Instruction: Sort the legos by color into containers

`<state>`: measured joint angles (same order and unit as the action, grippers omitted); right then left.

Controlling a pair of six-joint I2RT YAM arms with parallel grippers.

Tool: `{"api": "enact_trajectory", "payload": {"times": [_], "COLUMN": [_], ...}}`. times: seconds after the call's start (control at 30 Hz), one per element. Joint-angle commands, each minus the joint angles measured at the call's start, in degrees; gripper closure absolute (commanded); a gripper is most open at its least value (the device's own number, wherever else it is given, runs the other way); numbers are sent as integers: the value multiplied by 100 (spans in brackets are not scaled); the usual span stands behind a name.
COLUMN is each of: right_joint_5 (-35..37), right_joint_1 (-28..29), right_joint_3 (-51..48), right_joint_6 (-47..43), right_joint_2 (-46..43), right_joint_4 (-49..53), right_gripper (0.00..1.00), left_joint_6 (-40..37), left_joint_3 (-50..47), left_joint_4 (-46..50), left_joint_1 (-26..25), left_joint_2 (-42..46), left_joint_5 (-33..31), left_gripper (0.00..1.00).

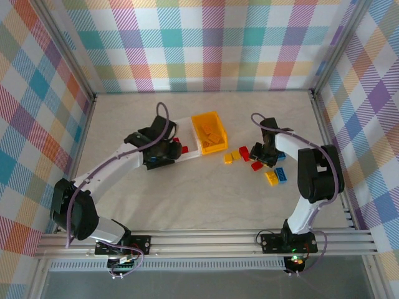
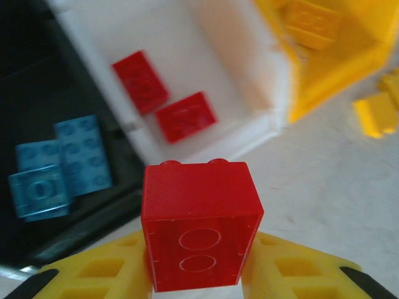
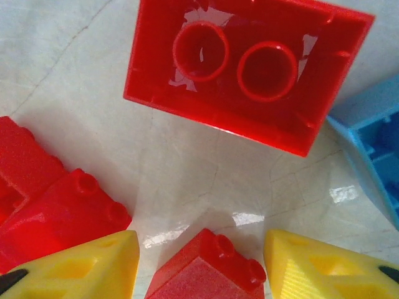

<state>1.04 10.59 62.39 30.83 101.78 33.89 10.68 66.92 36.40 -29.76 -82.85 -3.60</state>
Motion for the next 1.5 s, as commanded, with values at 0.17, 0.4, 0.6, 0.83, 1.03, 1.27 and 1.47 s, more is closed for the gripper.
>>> {"api": "enact_trajectory", "payload": {"times": [0.17,0.4,0.6,0.83,1.03,1.27,1.47], "right_joint_5": [201,202,120,44,-40,12,-60], "right_joint_1": [171,198,240,339,568,683,706], "right_joint_3": [-16,-77,-46,-8,66,151,98], "right_joint_6": [19,-18,-33,-59,-42,-24,-9], "right_joint_2": [247,146,-337,-674,-846,-1122,-1281], "right_joint_4": [167,177,291,422,360,422,350], "right_gripper": [50,60,60,60,60,60,60], "left_joint_6": [73,64,174,309,365,409,417], "left_joint_3": [369,705,719,379,421,611,606], "left_joint_4": [203,182,181,-360,-260,-81,-88], "left_joint_1": [691,782,994,1163,1174,1183,1177], "left_joint_2": [-677,-1227,-1512,-1512,-1665,-1978,-2120], "left_joint_5": [-49,-236,-404,85,-2,-115,-147], "left_gripper": [59,59,54,64,49,49,60]}}
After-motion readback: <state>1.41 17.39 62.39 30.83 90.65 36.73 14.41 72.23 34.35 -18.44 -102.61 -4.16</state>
